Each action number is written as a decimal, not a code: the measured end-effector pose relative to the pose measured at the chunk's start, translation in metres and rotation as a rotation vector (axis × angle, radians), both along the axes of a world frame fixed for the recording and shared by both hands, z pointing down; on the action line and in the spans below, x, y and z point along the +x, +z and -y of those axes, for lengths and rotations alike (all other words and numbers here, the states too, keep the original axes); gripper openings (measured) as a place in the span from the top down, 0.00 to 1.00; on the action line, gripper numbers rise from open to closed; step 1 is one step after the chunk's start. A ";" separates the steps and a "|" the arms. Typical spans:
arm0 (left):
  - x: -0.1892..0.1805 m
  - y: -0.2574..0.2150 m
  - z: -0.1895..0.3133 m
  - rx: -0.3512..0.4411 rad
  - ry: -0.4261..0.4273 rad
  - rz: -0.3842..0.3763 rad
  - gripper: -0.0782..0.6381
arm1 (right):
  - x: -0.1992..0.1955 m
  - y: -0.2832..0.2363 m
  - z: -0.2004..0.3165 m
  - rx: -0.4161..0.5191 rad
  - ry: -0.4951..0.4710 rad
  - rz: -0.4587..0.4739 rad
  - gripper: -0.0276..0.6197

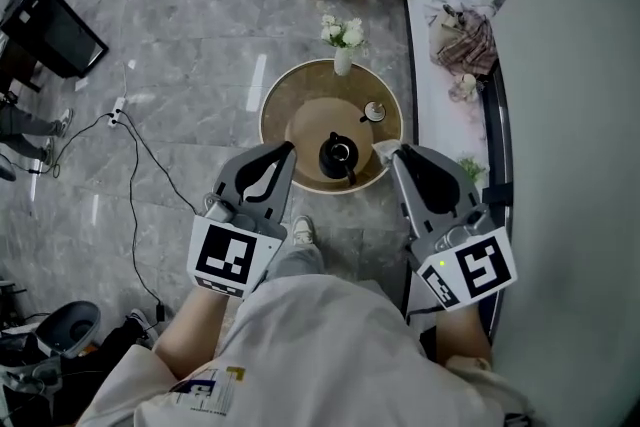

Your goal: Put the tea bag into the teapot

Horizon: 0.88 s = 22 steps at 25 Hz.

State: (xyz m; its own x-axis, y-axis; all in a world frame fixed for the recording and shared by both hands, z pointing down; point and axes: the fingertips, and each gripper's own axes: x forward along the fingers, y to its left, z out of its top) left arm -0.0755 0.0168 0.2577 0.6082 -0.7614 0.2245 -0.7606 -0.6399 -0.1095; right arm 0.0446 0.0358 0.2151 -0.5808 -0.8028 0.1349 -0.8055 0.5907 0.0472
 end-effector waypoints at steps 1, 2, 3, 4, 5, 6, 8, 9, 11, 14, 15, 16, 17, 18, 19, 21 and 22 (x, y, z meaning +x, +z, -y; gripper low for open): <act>-0.005 0.000 0.009 0.005 0.008 0.001 0.88 | -0.005 0.000 0.009 0.000 0.007 -0.002 0.91; -0.010 -0.001 0.019 0.008 0.017 0.002 0.88 | -0.011 0.000 0.018 0.001 0.014 -0.003 0.91; -0.014 -0.001 0.027 0.008 0.024 0.003 0.88 | -0.016 -0.001 0.027 0.001 0.021 -0.005 0.91; -0.018 -0.001 0.036 0.006 0.030 0.003 0.88 | -0.020 -0.002 0.035 0.001 0.027 -0.007 0.91; -0.021 -0.001 0.044 0.003 0.036 0.002 0.88 | -0.024 -0.002 0.043 0.001 0.033 -0.008 0.91; -0.023 -0.001 0.051 0.001 0.042 -0.001 0.88 | -0.027 -0.003 0.049 0.000 0.038 -0.010 0.91; -0.029 -0.002 0.063 0.003 0.053 -0.004 0.88 | -0.034 -0.003 0.060 -0.003 0.044 -0.012 0.91; -0.032 -0.002 0.068 0.005 0.056 -0.005 0.88 | -0.037 -0.003 0.065 -0.004 0.044 -0.014 0.91; -0.037 0.000 0.078 0.000 0.054 -0.008 0.88 | -0.041 -0.002 0.073 -0.007 0.044 -0.020 0.91; -0.038 0.005 0.088 -0.012 0.049 -0.014 0.88 | -0.042 0.001 0.084 -0.013 0.043 -0.024 0.91; -0.038 0.007 0.091 -0.016 0.049 -0.013 0.88 | -0.042 0.002 0.088 -0.015 0.044 -0.021 0.91; -0.037 0.007 0.093 -0.020 0.051 -0.012 0.88 | -0.041 0.002 0.090 -0.016 0.046 -0.018 0.91; -0.036 0.008 0.095 -0.024 0.053 -0.011 0.88 | -0.040 0.001 0.093 -0.017 0.049 -0.014 0.91; -0.034 0.007 0.096 -0.026 0.058 -0.011 0.88 | -0.039 0.001 0.096 -0.018 0.052 -0.011 0.91; -0.033 0.005 0.097 -0.023 0.063 -0.013 0.88 | -0.037 0.002 0.098 -0.020 0.054 -0.008 0.91; -0.029 0.002 0.100 -0.013 0.062 -0.007 0.88 | -0.033 0.003 0.103 -0.024 0.054 0.000 0.91; -0.028 0.001 0.102 -0.012 0.055 -0.001 0.88 | -0.031 0.005 0.105 -0.026 0.049 0.003 0.91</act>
